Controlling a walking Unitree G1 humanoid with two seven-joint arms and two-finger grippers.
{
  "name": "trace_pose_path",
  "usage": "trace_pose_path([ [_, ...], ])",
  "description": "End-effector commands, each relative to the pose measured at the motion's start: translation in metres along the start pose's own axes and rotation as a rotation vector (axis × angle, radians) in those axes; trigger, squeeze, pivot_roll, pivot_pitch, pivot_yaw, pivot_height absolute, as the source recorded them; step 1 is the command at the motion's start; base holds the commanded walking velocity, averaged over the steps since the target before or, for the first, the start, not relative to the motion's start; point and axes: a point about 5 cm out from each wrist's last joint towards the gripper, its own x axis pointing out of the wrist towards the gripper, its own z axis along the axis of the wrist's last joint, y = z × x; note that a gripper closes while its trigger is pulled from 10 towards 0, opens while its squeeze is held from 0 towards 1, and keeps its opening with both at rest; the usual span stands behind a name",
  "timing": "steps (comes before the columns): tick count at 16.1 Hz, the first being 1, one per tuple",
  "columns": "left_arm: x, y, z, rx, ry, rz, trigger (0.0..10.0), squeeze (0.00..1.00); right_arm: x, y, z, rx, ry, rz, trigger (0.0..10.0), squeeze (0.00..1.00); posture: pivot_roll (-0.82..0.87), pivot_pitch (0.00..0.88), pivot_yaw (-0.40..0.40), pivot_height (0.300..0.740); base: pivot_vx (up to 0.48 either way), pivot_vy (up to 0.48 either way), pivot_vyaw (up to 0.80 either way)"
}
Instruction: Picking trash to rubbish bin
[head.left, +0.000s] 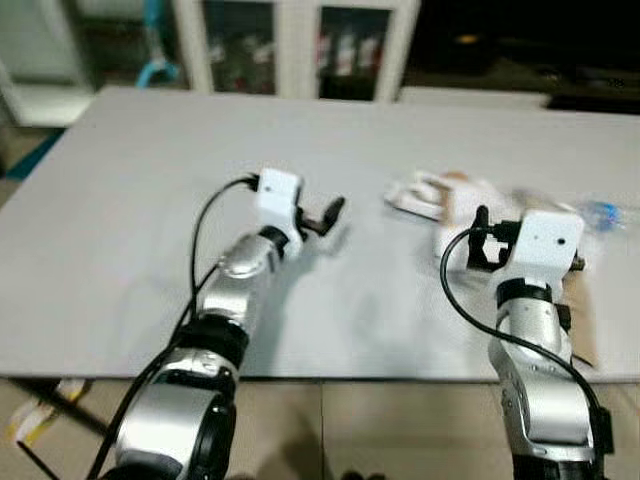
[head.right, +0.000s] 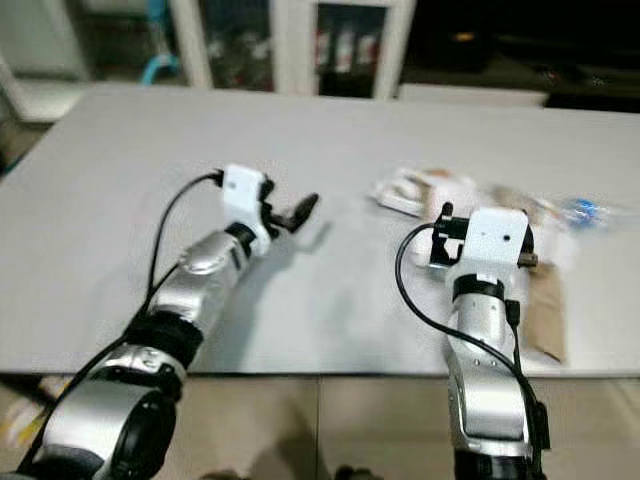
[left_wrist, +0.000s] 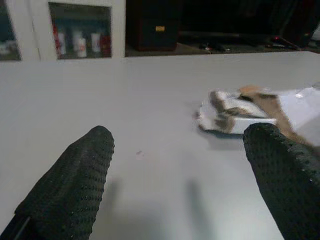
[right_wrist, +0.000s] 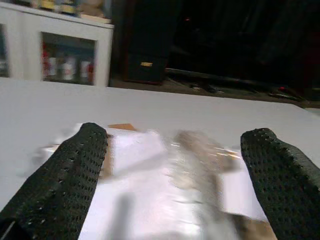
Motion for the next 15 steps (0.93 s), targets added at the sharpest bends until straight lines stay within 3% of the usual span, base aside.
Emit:
trace_pose_path([
  [1, 0.004, -0.008, 0.001, -0.001, -0.002, -0.021, 10.0, 0.00, 0.002, -0.004, -0.001, 0.001, 0.013, -0.023, 10.0, 0.00, 0.19, 0.064, -0.049, 0.740, 0.000, 0.000, -0.76],
  [6, 0.004, -0.003, 0.004, 0.007, -0.001, -0.005, 10.0, 0.00, 0.005, -0.002, -0.002, 0.030, 0.024, -0.022, 10.0, 0.00, 0.20, 0.064, -0.048, 0.740, 0.000, 0.000, -0.76],
  [8, 0.004, -0.001, 0.004, 0.016, 0.007, 0.007, 10.0, 0.00, 0.009, -0.002, -0.002, 0.063, 0.024, -0.021, 10.0, 0.00, 0.20, 0.066, -0.045, 0.740, 0.000, 0.000, 0.00],
  [15, -0.004, 0.016, 0.007, 0.049, 0.017, 0.029, 10.0, 0.00, 0.030, -0.002, -0.005, 0.328, 0.068, -0.047, 10.0, 0.00, 0.25, 0.128, -0.020, 0.740, 0.000, 0.000, 0.00],
])
